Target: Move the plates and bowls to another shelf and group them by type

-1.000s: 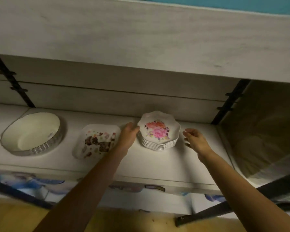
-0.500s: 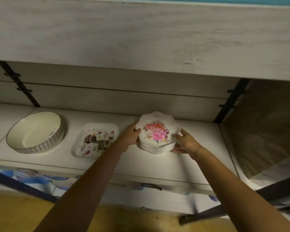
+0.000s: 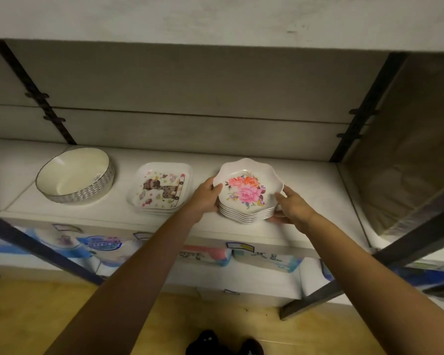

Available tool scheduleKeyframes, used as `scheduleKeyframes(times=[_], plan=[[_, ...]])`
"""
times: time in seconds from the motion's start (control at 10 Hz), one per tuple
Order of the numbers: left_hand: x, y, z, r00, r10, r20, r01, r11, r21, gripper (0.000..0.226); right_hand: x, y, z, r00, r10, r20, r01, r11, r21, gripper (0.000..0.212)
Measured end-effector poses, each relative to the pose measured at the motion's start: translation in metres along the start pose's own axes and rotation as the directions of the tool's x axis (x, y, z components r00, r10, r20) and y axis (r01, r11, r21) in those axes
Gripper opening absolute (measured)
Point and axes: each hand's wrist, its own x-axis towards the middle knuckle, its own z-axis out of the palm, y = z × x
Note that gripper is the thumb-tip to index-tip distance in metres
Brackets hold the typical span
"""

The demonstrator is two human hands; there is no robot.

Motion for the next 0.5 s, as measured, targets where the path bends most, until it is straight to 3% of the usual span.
scheduleKeyframes(times=[0.3,0.4,0.5], plan=[[-0.001,-0.010,0.003,0.998,0.050,-0.046,-0.049,0.999,0.024,0.041,-0.003,0.003,0.001,0.999,-0.036,0.016,0.036,0.999,0.008,0.043],[-0.007,-0.010,0.002,0.989,0.129,-0.067,-0.116,0.978,0.173,0.041,-0.005,0.001,0.003,1.000,-0.022,-0.006,0.022,0.999,-0.033,0.043],[-0.014,-0.014,-0.005,0.942,0.288,-0.171,-0.215,0.911,0.352,0.044,-0.004,0.005,0.001,0.989,-0.082,-0.124,0.055,0.976,-0.211,0.052]])
